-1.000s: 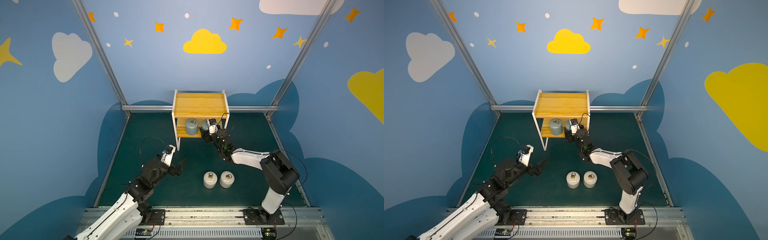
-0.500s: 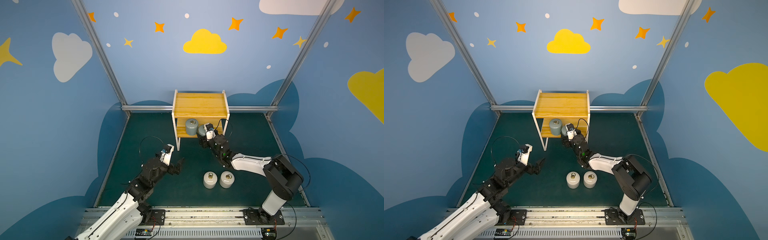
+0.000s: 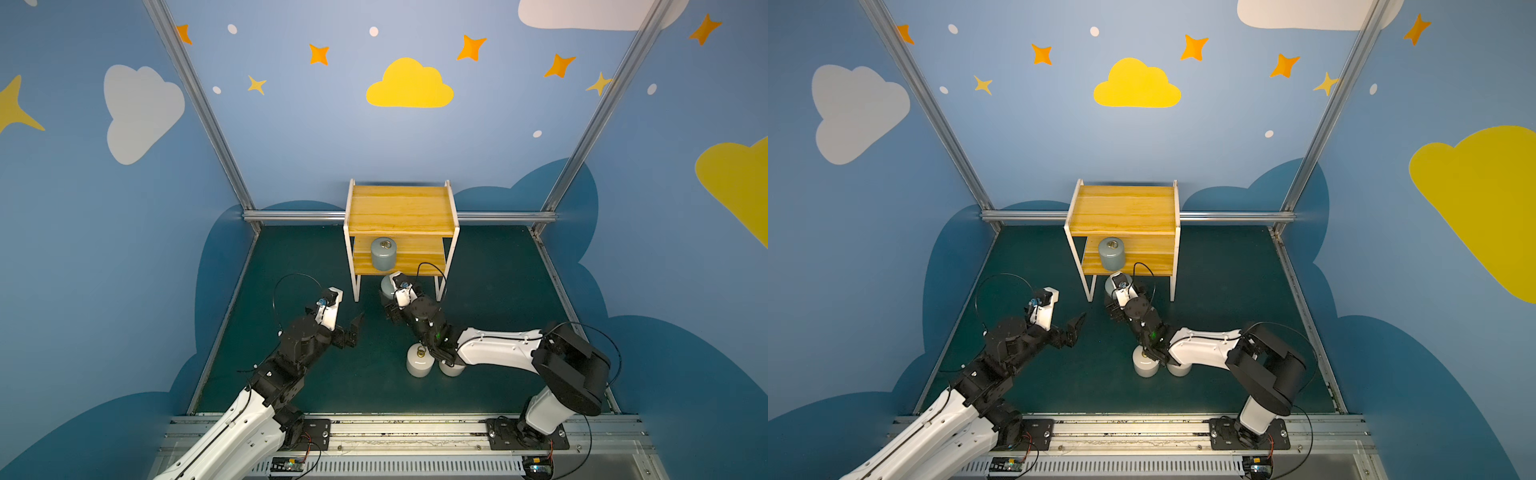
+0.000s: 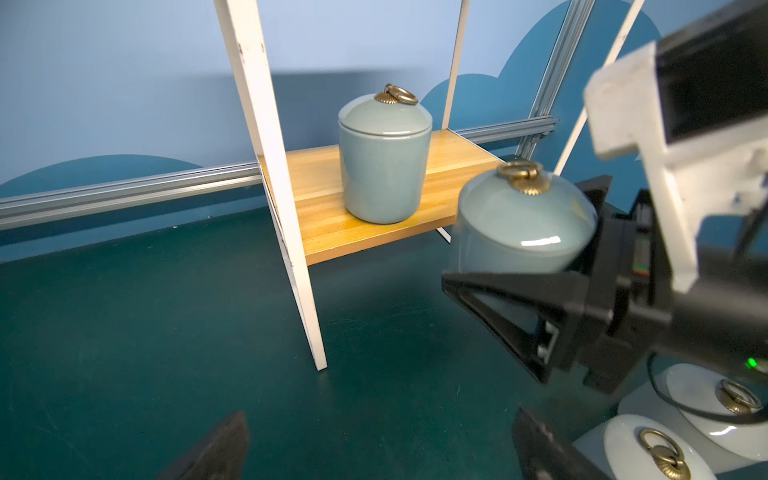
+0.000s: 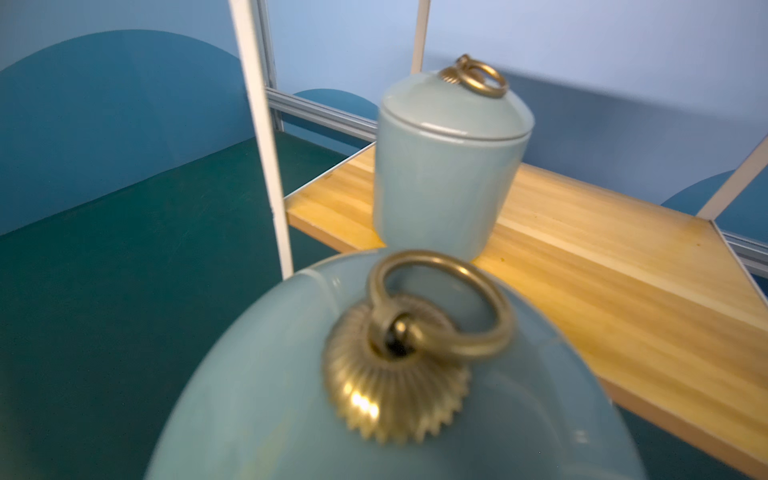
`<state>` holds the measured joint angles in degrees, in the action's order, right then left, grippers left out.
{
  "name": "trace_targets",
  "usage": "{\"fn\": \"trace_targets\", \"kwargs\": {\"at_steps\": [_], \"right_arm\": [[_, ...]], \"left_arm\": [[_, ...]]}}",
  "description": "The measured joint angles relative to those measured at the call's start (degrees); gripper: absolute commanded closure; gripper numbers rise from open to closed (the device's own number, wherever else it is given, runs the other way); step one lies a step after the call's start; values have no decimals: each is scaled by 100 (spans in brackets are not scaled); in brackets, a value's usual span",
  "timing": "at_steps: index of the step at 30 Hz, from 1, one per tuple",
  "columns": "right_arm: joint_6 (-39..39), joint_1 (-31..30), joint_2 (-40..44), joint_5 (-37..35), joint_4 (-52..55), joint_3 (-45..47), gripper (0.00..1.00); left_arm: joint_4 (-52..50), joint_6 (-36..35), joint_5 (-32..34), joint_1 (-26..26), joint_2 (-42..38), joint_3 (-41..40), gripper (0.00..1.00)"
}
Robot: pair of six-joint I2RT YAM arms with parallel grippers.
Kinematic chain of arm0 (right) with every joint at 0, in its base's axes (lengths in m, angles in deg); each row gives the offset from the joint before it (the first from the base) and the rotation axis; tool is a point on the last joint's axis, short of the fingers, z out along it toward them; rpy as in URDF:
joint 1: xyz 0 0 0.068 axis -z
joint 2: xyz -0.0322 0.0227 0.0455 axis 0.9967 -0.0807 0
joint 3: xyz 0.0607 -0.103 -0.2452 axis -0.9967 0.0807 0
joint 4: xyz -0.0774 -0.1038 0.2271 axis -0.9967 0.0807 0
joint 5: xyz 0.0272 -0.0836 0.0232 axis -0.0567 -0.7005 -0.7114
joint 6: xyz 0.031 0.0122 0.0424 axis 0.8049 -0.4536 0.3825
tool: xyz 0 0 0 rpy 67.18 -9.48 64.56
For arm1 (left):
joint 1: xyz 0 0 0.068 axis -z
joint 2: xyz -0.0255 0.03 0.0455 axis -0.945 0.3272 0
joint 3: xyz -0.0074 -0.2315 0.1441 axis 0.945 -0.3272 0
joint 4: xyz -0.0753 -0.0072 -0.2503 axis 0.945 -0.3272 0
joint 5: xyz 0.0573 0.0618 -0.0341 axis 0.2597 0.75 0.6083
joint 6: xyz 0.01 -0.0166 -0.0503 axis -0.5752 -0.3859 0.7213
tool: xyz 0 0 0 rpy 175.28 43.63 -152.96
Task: Remove the tea canisters from the shelf
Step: Place the tea canister at the center of the board.
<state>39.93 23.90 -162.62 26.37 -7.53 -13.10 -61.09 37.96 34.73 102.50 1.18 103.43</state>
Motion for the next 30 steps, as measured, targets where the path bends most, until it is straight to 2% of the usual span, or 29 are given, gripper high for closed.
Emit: {"fn": "trace_targets", "kwargs": {"at_steps": [7,15,20,30], "right_arm": [[52,-815,9,-804,-4,166,37],[354,-1626,11,-1759,0,212,38],[778,-1982,11,-2146,111,214,38],[1937,-2310,-7,-2481,894,221,38]], "left_arm": [[-26,7,254,-20,-431,-44,0],[-28,33,380,-352,-385,-48,0],[-17,146,367,-699,-402,-57,0],[59,291,164,-960,-238,-98,0]]}}
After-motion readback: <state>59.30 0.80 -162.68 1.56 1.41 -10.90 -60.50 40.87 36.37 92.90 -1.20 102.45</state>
